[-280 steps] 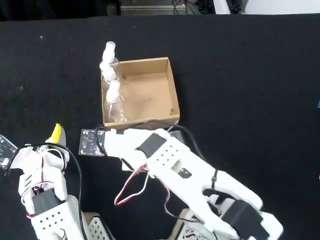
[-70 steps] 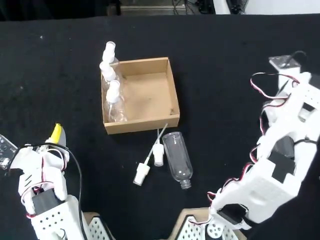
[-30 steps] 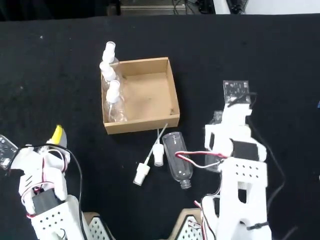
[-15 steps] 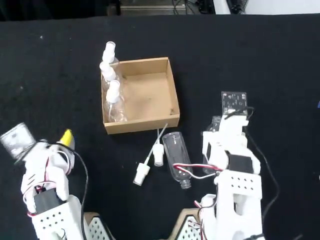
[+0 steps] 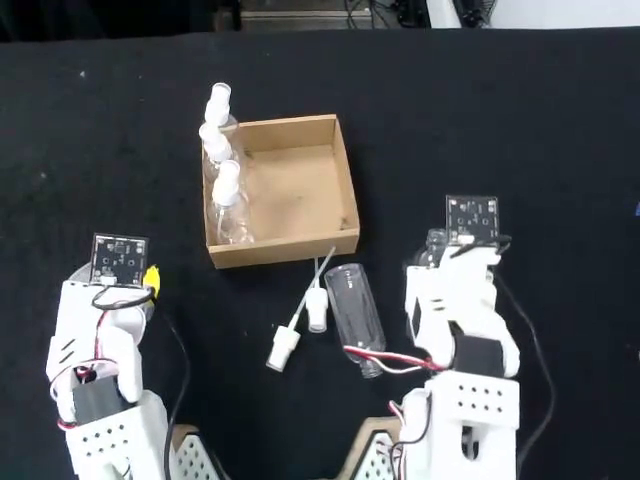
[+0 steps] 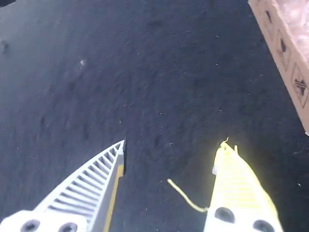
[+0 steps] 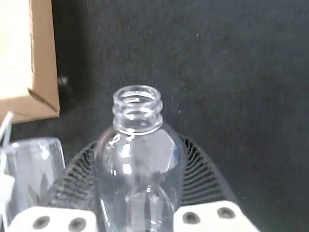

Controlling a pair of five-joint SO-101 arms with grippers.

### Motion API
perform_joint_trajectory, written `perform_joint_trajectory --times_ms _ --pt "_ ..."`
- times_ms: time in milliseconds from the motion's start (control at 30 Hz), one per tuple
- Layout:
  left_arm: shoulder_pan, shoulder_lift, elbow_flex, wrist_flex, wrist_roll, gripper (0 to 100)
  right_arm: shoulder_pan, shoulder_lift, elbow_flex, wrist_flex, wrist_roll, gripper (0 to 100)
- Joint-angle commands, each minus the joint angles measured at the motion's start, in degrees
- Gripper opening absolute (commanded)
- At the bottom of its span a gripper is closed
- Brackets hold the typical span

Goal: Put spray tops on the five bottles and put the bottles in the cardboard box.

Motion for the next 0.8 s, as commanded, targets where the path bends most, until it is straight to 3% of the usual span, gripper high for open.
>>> perform_joint_trajectory --times_ms 0,267,533,767 --pt "1.01 -0.88 1.01 -1.32 -0.88 28 -0.79 -3.47 0.13 -0.97 -0.35 1.1" --pt "0.66 -0.79 -3.30 0.18 -0.53 28 -0.97 -5.67 1.01 -0.97 -0.35 1.1" --pt "1.10 -0.62 -24.13 12.75 -0.35 28 -0.97 -5.76 1.01 -0.97 -0.35 1.1" --pt "1.01 7.21 -39.08 18.81 5.63 28 -0.97 -5.76 1.01 -0.97 -0.35 1.1"
